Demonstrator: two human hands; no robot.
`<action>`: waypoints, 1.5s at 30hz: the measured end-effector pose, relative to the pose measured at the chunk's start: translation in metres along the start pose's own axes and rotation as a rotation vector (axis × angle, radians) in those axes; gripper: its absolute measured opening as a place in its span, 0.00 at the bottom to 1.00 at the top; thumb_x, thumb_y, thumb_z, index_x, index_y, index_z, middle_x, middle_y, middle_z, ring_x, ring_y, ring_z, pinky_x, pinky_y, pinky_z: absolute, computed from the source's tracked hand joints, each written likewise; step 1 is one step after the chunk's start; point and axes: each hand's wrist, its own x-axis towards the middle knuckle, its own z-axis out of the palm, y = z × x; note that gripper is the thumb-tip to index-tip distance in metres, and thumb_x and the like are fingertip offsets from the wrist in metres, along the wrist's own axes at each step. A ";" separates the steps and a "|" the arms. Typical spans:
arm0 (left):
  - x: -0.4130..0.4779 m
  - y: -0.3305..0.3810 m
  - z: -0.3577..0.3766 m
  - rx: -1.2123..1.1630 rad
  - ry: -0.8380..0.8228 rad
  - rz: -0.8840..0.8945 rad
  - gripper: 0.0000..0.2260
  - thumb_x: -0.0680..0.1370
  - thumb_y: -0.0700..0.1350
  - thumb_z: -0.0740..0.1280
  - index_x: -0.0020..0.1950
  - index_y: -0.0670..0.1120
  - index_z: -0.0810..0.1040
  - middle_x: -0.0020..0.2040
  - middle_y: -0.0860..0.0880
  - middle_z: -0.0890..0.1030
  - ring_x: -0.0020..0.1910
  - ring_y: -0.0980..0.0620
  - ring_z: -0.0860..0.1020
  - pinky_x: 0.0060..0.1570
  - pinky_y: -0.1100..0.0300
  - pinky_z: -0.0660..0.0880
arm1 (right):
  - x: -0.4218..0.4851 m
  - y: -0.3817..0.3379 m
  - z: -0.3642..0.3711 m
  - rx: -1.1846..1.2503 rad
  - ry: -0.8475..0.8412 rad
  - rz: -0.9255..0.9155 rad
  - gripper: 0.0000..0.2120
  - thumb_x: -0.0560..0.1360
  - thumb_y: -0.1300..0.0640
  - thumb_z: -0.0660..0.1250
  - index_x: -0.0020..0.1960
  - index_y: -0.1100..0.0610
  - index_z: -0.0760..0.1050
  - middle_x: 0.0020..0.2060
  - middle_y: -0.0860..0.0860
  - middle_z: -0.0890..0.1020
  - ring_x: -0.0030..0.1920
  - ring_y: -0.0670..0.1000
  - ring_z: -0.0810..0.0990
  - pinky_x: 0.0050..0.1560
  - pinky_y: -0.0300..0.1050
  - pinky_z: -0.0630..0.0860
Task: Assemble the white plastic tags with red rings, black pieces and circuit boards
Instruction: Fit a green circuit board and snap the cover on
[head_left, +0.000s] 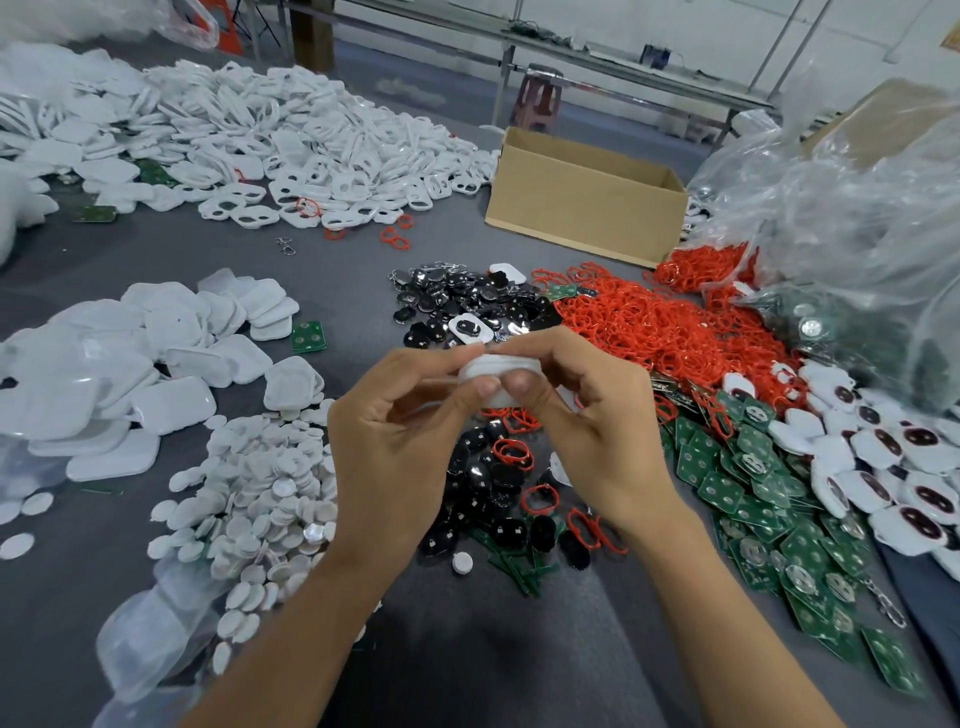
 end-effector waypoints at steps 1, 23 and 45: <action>-0.001 0.000 0.001 -0.004 0.006 -0.021 0.07 0.72 0.41 0.74 0.50 0.48 0.83 0.43 0.49 0.85 0.42 0.52 0.85 0.44 0.64 0.79 | 0.000 0.000 0.001 -0.006 0.002 -0.008 0.05 0.77 0.62 0.65 0.51 0.61 0.79 0.41 0.49 0.83 0.41 0.48 0.81 0.41 0.44 0.77; -0.002 -0.009 0.007 -0.131 0.152 -0.339 0.06 0.70 0.45 0.73 0.45 0.51 0.86 0.42 0.48 0.86 0.42 0.48 0.85 0.45 0.51 0.82 | -0.003 0.009 0.019 0.070 -0.049 0.231 0.06 0.77 0.58 0.68 0.53 0.56 0.81 0.42 0.48 0.83 0.41 0.48 0.80 0.41 0.42 0.74; -0.001 -0.014 0.007 -0.121 0.089 -0.530 0.08 0.79 0.43 0.67 0.45 0.48 0.86 0.40 0.46 0.86 0.39 0.49 0.85 0.39 0.60 0.82 | 0.000 0.015 0.008 0.068 -0.082 0.299 0.03 0.72 0.60 0.73 0.44 0.54 0.82 0.29 0.44 0.79 0.28 0.41 0.72 0.32 0.36 0.71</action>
